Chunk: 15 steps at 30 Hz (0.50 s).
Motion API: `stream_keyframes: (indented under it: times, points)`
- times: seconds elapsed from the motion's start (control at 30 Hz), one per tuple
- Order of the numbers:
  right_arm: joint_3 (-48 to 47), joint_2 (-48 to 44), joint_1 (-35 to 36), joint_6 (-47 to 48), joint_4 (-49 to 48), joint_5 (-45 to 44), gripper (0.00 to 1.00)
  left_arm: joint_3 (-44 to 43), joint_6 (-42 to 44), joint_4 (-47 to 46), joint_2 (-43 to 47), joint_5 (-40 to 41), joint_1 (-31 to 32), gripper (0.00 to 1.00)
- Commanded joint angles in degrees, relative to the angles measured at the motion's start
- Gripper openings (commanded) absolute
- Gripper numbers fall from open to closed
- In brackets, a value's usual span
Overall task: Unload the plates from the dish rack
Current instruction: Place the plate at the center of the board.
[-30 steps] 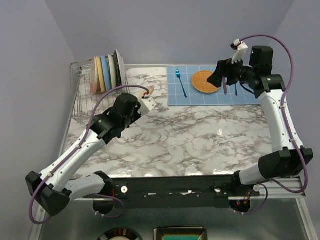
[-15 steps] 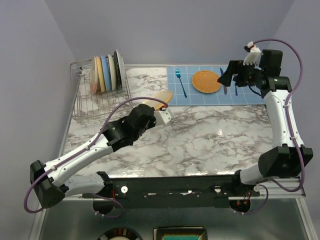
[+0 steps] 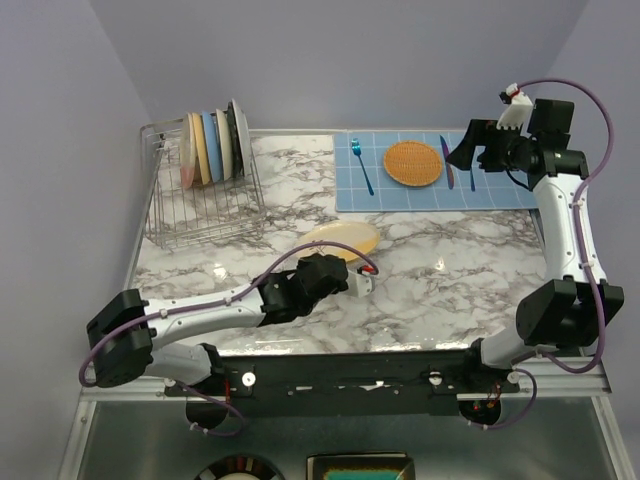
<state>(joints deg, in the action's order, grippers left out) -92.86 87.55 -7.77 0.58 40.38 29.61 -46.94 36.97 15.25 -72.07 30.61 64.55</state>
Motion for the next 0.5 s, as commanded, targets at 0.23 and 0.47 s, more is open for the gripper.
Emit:
stream_keyframes:
  times: [0.23, 0.47]
  points:
    - [2.8, -0.4, 0.0, 1.5, -0.4, -1.1, 0.99, 3.4, 14.6, -35.6, -12.0, 14.6, 5.0, 0.00]
    - [4.1, -0.6, 0.1, 2.1, -0.8, -1.5, 0.99, 3.7, 17.2, -45.0, -20.9, 16.6, 7.8, 0.00]
